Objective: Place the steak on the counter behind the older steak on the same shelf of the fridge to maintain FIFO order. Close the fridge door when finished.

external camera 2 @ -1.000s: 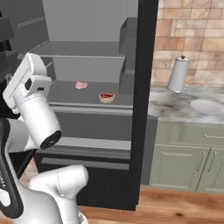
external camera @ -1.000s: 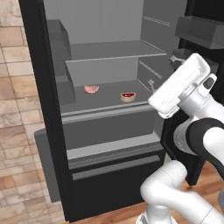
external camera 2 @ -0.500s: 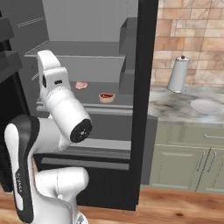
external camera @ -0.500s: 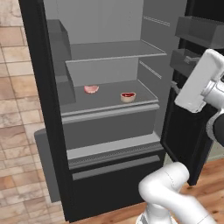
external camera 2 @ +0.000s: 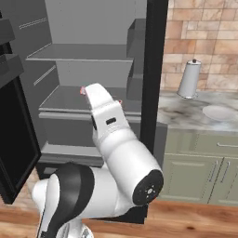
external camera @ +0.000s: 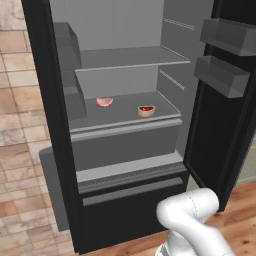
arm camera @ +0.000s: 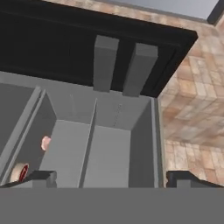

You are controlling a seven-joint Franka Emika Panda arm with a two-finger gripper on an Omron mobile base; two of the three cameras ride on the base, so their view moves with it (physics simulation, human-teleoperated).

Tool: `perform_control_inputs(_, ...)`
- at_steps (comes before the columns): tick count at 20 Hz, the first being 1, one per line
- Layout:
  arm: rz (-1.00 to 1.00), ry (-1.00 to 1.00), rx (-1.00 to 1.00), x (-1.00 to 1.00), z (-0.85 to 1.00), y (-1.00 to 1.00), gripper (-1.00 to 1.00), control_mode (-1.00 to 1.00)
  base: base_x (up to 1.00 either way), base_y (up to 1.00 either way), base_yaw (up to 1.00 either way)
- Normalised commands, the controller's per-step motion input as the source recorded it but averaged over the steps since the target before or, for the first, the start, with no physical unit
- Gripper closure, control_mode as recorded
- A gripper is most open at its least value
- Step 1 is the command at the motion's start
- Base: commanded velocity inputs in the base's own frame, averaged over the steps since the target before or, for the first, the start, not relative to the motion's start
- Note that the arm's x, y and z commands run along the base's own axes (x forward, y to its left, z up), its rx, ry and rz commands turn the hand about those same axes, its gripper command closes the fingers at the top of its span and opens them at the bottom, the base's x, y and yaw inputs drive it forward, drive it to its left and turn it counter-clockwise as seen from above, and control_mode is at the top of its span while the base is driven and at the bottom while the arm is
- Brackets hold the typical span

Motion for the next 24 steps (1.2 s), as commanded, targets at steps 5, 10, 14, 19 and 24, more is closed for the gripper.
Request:
perform_control_inputs(5, -0.22, 0.0, 0.02, 0.03, -0.45, -0.98, -1.0, -1.0, 0.0, 0.0, 0.0)
perform_control_inputs(10, -0.11, 0.0, 0.03, 0.55, -0.09, -0.91, -1.0, -1.0, 0.0, 0.0, 0.0)
perform_control_inputs(14, -0.05, 0.0, 0.0, 0.78, -0.01, -0.81, -1.0, -1.0, 0.0, 0.0, 0.0)
perform_control_inputs(19, 0.01, 0.05, 0.0, 0.81, -0.26, -0.47, -1.0, -1.0, 0.0, 0.0, 0.0)
perform_control_inputs(24, 0.09, 0.02, 0.0, 0.85, -0.36, -0.56, -1.0, -1.0, 0.0, 0.0, 0.0)
